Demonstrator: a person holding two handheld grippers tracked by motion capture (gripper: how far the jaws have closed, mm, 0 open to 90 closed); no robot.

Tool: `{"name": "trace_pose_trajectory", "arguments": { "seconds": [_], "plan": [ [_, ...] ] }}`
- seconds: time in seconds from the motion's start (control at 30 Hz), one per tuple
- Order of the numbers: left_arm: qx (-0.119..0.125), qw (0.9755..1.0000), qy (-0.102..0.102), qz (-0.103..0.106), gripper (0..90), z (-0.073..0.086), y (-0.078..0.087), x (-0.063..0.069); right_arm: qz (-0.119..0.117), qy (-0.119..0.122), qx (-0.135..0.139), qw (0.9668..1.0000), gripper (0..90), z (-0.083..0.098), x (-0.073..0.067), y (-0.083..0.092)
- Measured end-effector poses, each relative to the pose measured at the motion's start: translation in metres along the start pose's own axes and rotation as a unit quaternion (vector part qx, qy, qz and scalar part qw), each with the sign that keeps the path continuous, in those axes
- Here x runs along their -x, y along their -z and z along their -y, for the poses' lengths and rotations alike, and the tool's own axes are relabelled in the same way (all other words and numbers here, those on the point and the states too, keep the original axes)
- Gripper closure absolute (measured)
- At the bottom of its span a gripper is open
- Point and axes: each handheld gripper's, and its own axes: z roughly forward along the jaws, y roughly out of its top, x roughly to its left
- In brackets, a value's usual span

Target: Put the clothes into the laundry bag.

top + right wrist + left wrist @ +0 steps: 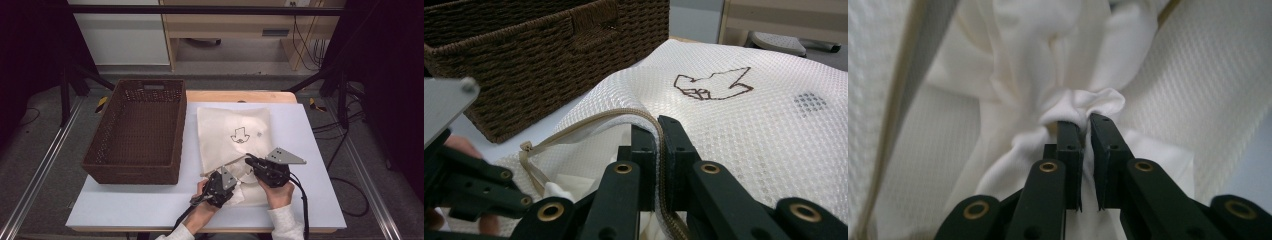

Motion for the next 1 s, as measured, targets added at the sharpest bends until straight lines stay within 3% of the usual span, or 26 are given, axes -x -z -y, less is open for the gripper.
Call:
{"name": "trace_pose_trajectory", "arguments": {
  "seconds": [0.2,0.37,0.43,0.5,0.63,0.77,0.9,1.0],
  "plan": [
    [0.011,0.9997,0.003,-0.02,83.6,-0.018,-0.025,-0.007,0.001,-0.007,0.005,1.0,86.2,-0.001,0.0,0.001],
    [0.033,0.9979,0.009,-0.054,82.9,-0.019,-0.041,-0.014,0.002,-0.003,0.003,1.0,86.2,-0.001,0.0,0.001],
    [0.035,0.9979,0.01,-0.053,81.2,-0.018,-0.042,-0.015,0.003,-0.001,0.001,1.0,86.2,0.0,0.0,0.001],
    [0.036,0.9983,0.01,-0.044,74.9,-0.017,-0.041,-0.012,0.002,-0.004,-0.001,1.0,86.2,0.0,0.0,0.0],
    [0.027,0.9995,0.015,-0.009,52.2,-0.016,-0.028,-0.006,0.002,-0.006,-0.001,1.0,86.2,0.0,0.001,0.0],
    [0.031,0.9993,-0.005,0.02,39.2,-0.015,-0.003,-0.002,0.001,-0.005,0.001,1.0,86.2,0.0,0.001,0.001],
    [0.02,0.9992,-0.013,0.032,37.0,-0.009,0.016,-0.003,0.002,-0.003,0.001,1.0,86.1,0.0,0.001,0.001],
    [0.002,0.9993,-0.019,0.032,36.6,0.004,0.019,-0.004,0.002,-0.003,0.001,1.0,86.1,0.0,0.001,0.001]
  ]
}}
